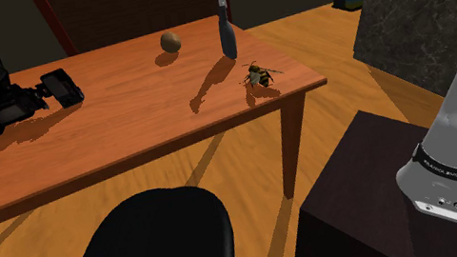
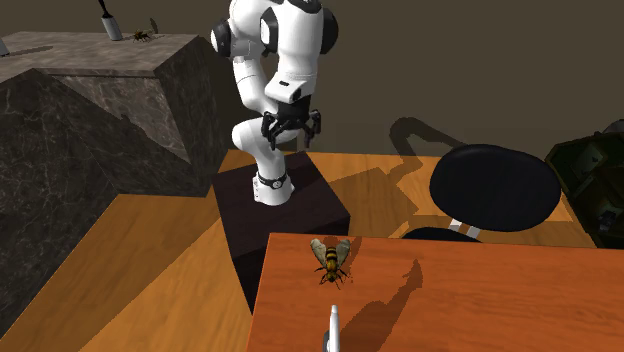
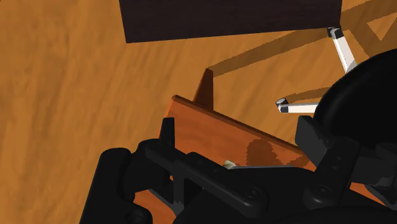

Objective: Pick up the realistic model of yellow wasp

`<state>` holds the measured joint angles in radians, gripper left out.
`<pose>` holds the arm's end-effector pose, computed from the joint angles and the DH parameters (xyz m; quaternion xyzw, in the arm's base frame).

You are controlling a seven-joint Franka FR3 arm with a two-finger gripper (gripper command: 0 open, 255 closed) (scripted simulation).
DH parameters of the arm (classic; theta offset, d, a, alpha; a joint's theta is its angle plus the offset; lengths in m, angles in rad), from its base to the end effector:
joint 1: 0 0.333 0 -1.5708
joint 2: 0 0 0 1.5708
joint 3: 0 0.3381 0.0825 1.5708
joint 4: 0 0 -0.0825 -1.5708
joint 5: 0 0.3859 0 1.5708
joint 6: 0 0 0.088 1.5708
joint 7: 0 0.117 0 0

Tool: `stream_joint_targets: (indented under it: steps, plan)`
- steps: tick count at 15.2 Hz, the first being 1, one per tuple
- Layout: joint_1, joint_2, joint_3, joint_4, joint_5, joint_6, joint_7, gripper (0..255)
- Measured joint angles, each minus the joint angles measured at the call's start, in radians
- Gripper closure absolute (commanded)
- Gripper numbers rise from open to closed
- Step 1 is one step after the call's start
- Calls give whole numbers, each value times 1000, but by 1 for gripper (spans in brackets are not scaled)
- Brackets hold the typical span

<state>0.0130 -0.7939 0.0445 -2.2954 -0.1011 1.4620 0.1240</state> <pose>0.2793 0.0087 0.6183 0.9966 -0.0446 -0.0143 0.0676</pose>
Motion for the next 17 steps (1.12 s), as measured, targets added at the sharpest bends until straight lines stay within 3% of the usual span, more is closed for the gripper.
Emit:
stream_joint_targets:
  steps: [4, 11, 17]
  plan:
    - [-6, 48, 10, -9, 4, 65, 29, 0]
    - [-30, 234, 32, -30, -3, 303, 120, 0]
    - [-52, 431, 55, 16, -23, 480, 209, 0]
